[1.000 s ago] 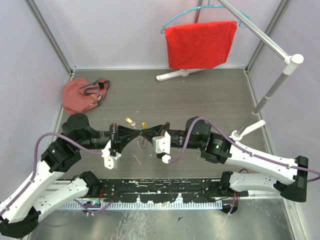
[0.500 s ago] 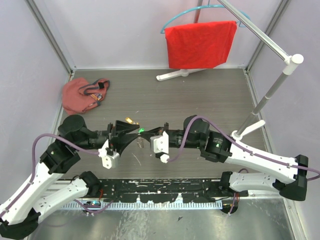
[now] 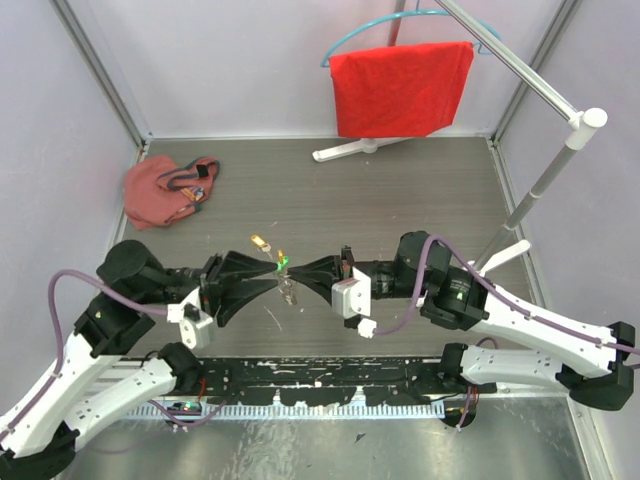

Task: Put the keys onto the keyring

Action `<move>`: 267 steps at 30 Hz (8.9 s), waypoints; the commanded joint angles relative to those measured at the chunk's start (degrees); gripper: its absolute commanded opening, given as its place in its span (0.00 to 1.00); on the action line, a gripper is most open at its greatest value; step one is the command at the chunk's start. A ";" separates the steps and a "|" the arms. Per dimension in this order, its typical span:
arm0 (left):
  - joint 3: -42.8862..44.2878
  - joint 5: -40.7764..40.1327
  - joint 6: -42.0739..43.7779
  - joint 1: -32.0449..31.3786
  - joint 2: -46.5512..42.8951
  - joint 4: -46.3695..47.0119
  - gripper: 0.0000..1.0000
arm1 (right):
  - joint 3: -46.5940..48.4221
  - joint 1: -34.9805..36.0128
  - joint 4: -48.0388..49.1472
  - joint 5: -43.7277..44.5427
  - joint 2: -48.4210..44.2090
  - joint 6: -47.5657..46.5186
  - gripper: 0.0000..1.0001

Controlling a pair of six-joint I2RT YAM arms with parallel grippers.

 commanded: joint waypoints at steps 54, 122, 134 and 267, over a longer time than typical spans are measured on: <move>-9.59 8.68 -36.31 -0.38 0.03 49.28 0.20 | -0.17 0.08 23.86 -11.89 0.70 12.22 0.01; 17.54 -10.46 -20.96 -0.38 14.87 -26.36 0.00 | 14.97 0.08 -21.34 12.58 6.43 11.01 0.35; 21.58 -14.56 -20.85 -0.35 16.74 -33.55 0.00 | 11.87 0.08 -16.27 12.97 7.07 18.13 0.34; 6.84 -21.61 -26.33 -0.35 -5.04 -10.40 0.55 | 13.53 0.47 -7.29 -1.34 7.08 7.72 0.01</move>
